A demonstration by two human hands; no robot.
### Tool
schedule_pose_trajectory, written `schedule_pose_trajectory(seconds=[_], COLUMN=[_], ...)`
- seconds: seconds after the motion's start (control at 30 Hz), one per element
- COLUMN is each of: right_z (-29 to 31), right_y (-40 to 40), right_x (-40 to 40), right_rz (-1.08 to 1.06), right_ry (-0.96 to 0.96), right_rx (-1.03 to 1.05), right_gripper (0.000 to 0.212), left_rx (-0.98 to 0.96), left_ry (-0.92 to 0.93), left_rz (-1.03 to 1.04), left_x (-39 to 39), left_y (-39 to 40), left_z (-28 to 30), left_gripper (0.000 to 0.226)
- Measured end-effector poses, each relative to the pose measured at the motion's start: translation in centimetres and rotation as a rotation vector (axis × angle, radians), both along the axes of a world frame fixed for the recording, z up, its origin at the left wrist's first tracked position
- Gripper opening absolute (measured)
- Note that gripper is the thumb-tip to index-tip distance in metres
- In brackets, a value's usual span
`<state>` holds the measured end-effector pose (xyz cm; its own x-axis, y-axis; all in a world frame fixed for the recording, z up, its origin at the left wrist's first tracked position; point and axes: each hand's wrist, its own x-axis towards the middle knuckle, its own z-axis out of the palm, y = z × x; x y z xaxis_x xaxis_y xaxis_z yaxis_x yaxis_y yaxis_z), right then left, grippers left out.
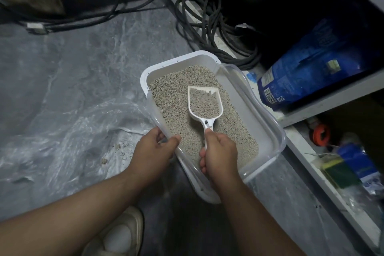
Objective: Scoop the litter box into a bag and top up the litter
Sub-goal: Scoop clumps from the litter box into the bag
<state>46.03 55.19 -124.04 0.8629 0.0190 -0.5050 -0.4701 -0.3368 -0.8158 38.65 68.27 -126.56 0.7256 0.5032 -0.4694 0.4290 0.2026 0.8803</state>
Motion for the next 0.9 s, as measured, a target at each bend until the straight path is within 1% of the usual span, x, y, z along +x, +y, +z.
schedule_pose_trajectory(seconds=[0.27, 0.37, 0.57, 0.9], right_z=[0.09, 0.09, -0.12, -0.19], right_y=[-0.06, -0.01, -0.12, -0.21], right_x=[0.08, -0.01, 0.02, 0.11], right_rz=[0.003, 0.017, 0.021, -0.022], right_ry=[0.001, 0.002, -0.01, -0.02], right_rx=[-0.001, 0.004, -0.021, -0.007], right_gripper=[0.039, 0.04, 0.042, 0.041], left_rx=[0.001, 0.013, 0.028, 0.012], left_ry=[0.007, 0.011, 0.015, 0.024], left_rz=[0.008, 0.0, -0.008, 0.006], left_x=[0.01, -0.06, -0.05, 0.08], left_y=[-0.17, -0.14, -0.06, -0.18], left_z=[0.11, 0.13, 0.09, 0.33], left_gripper=[0.034, 0.025, 0.014, 0.013])
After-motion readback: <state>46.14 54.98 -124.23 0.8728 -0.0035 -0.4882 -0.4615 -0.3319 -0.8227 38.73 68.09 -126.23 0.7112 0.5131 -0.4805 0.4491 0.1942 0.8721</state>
